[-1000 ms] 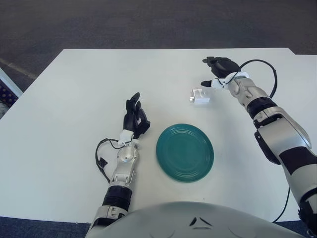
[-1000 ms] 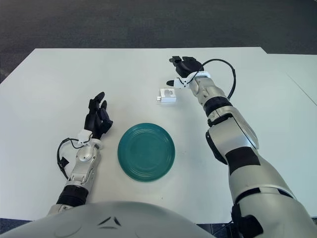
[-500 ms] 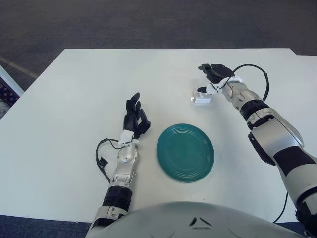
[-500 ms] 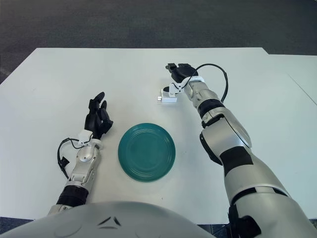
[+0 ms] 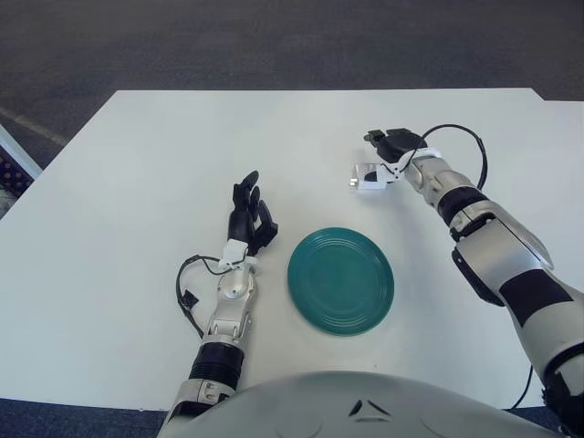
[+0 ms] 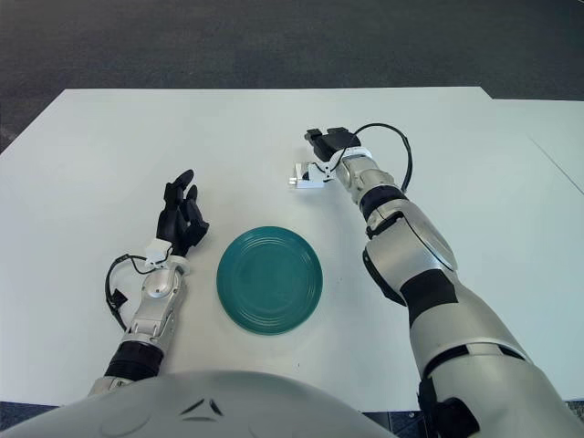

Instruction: Put the charger into the plate.

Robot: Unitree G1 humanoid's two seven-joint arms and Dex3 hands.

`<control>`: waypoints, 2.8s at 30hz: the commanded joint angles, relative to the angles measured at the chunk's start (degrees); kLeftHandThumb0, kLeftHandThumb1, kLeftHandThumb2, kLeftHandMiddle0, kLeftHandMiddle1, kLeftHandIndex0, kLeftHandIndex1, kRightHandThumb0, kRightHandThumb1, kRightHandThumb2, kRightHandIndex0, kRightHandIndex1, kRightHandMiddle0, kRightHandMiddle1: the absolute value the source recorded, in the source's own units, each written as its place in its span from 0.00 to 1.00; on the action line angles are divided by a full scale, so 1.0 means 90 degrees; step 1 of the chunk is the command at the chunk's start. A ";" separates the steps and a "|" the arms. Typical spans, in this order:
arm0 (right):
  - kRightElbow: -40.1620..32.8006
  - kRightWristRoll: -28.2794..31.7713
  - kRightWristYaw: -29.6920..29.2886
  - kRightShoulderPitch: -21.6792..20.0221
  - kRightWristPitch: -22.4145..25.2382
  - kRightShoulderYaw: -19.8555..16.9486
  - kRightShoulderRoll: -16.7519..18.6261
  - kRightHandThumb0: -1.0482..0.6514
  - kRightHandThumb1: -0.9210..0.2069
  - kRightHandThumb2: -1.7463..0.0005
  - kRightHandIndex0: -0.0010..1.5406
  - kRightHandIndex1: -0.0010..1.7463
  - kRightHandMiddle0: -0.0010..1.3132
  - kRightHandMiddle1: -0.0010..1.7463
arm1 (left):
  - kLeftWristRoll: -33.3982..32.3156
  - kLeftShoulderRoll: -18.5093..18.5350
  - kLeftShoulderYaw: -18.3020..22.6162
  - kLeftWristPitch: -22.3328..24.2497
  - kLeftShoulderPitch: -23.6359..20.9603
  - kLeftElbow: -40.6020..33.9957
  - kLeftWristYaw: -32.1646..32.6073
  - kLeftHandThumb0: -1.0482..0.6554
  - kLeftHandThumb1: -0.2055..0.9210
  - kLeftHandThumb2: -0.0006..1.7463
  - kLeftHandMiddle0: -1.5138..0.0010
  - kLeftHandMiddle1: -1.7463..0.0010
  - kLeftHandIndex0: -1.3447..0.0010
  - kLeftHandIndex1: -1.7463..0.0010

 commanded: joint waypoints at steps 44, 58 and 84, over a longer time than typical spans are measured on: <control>0.0287 -0.0261 0.0143 0.0484 -0.0051 0.0508 0.0001 0.12 0.00 0.69 0.10 0.00 0.00 0.14 | 0.0139 -0.0266 -0.0203 0.0105 0.0233 -0.0222 0.0330 0.07 1.00 0.53 0.77 0.99 1.00 0.51; 0.0330 -0.0329 0.0124 0.0668 -0.0006 0.0672 0.0001 0.11 0.00 0.69 0.12 0.01 0.00 0.14 | 0.0161 -0.0266 -0.0267 0.0213 0.0234 -0.0312 0.0443 0.07 1.00 0.53 0.76 0.99 1.00 0.51; 0.0331 -0.0505 -0.0065 0.0930 -0.0157 0.1076 -0.0066 0.12 0.00 0.69 0.12 0.00 0.00 0.11 | 0.0029 -0.0313 -0.0377 0.0466 0.0298 -0.0550 0.0451 0.07 1.00 0.53 0.76 0.99 1.00 0.51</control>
